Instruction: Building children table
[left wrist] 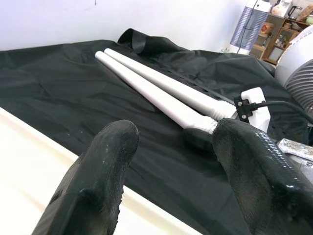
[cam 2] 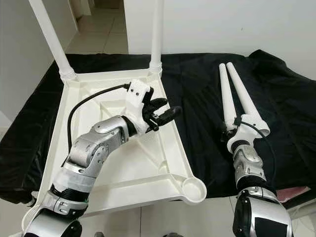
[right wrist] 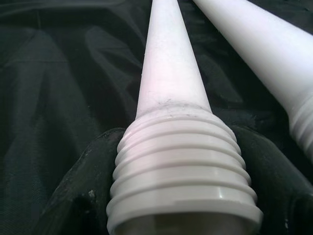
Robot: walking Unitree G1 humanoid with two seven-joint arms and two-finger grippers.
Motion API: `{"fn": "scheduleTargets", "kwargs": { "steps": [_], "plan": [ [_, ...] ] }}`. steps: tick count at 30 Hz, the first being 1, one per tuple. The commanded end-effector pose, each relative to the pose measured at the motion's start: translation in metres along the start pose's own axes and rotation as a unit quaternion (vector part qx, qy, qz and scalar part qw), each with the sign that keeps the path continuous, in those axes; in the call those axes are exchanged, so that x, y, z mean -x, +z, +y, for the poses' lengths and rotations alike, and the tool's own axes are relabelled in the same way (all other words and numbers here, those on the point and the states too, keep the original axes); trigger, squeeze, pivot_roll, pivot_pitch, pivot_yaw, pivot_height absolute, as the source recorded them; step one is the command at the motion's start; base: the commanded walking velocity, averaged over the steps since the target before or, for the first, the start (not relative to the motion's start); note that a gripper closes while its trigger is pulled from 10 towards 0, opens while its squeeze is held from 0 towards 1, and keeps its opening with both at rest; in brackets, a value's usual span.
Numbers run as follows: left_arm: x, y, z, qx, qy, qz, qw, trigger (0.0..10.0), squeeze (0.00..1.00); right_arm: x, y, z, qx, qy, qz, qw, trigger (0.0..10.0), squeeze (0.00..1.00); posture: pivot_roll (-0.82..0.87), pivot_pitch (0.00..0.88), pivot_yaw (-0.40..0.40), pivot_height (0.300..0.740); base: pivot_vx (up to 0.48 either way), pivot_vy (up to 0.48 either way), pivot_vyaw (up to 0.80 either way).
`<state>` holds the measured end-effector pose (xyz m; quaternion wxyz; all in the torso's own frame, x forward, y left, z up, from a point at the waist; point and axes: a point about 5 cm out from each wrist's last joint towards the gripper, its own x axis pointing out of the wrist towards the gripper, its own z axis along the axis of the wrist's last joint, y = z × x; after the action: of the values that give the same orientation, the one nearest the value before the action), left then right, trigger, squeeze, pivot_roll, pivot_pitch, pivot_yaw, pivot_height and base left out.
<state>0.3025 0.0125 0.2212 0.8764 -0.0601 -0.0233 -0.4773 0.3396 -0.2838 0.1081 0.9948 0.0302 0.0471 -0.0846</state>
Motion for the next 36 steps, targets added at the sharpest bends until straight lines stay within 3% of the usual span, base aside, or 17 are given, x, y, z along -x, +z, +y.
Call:
{"fn": "scheduleTargets", "kwargs": {
  "steps": [1, 5, 6, 10, 14, 15, 17, 18, 22, 25, 26, 29, 36],
  "plan": [
    [-0.001, 0.001, 0.001, -0.018, 0.019, 0.0, 1.0, 10.0, 0.0, -0.001, -0.005, 0.007, -0.01, 0.013, 0.013, 1.0, 10.0, 0.0, -0.01, 0.01, -0.019, 0.74, 0.0, 0.0, 0.0],
    [0.0, 0.001, 0.003, -0.014, 0.015, -0.002, 1.0, 10.0, 0.0, -0.003, 0.003, 0.017, -0.011, 0.028, -0.019, 0.999, 10.0, 0.0, -0.01, 0.0, -0.025, 0.74, 0.0, 0.0, 0.0],
    [0.002, 0.001, 0.004, 0.001, 0.005, -0.008, 1.0, 10.0, 1.0, -0.004, 0.007, 0.02, -0.006, 0.028, -0.034, 0.999, 10.0, 0.0, -0.01, 0.0, -0.026, 0.74, 0.0, 0.0, 0.0],
    [0.004, 0.003, 0.01, 0.002, 0.009, -0.01, 1.0, 10.0, 1.0, -0.005, 0.019, 0.029, 0.006, 0.016, -0.082, 0.996, 10.0, 0.0, -0.01, 0.0, -0.028, 0.74, 0.0, 0.0, 0.0],
    [0.007, 0.004, 0.016, -0.008, 0.02, -0.009, 1.0, 10.0, 1.0, -0.006, 0.024, 0.032, 0.014, 0.01, -0.094, 0.995, 10.0, 0.0, -0.01, 0.0, -0.028, 0.74, 0.0, 0.0, 0.0],
    [0.01, 0.005, 0.022, -0.02, 0.033, -0.002, 0.999, 10.0, 0.67, -0.007, 0.028, 0.035, 0.026, 0.003, -0.1, 0.995, 10.0, 0.0, 0.0, 0.0, -0.029, 0.74, 0.0, 0.0, 0.0],
    [0.011, 0.005, 0.025, -0.025, 0.039, 0.003, 0.999, 10.0, 0.67, -0.007, 0.03, 0.036, 0.033, 0.0, -0.104, 0.994, 10.0, 0.0, 0.0, 0.0, -0.029, 0.74, 0.0, 0.0, 0.0],
    [0.014, 0.008, 0.032, -0.034, 0.053, 0.005, 0.998, 10.0, 0.0, -0.007, 0.035, 0.044, 0.03, 0.014, -0.118, 0.992, 10.0, 0.0, 0.0, 0.0, -0.03, 0.74, 0.0, 0.0, 0.0],
    [0.018, 0.01, 0.039, -0.03, 0.062, 0.01, 0.998, 10.0, 0.0, -0.005, 0.044, 0.048, 0.071, -0.003, -0.159, 0.985, 10.0, 0.0, 0.0, 0.0, -0.033, 0.74, 0.0, 0.0, 0.0],
    [0.021, 0.013, 0.043, -0.028, 0.068, 0.005, 0.997, 10.0, 0.0, -0.002, 0.05, 0.052, 0.074, -0.005, -0.189, 0.979, 10.0, 0.0, 0.01, 0.0, -0.032, 0.74, 0.0, 0.0, 0.0],
    [0.024, 0.016, 0.046, -0.026, 0.069, 0.004, 0.997, 10.0, 0.0, 0.002, 0.057, 0.056, 0.047, 0.008, -0.216, 0.975, 10.0, 0.0, 0.01, 0.0, -0.031, 0.74, 0.0, 0.0, 0.0],
    [0.027, 0.017, 0.048, -0.028, 0.054, 0.008, 0.998, 10.0, 0.0, 0.01, 0.066, 0.065, 0.024, 0.03, -0.263, 0.964, 10.0, 0.0, 0.01, 0.0, -0.029, 0.74, 0.0, 0.0, 0.0],
    [0.029, 0.022, 0.056, -0.04, 0.053, 0.017, 0.998, 10.0, 0.0, 0.024, 0.084, 0.084, 0.026, 0.069, -0.33, 0.941, 10.0, 0.0, 0.01, 0.0, -0.025, 0.74, 0.0, 0.0, 0.0]
  ]
}}
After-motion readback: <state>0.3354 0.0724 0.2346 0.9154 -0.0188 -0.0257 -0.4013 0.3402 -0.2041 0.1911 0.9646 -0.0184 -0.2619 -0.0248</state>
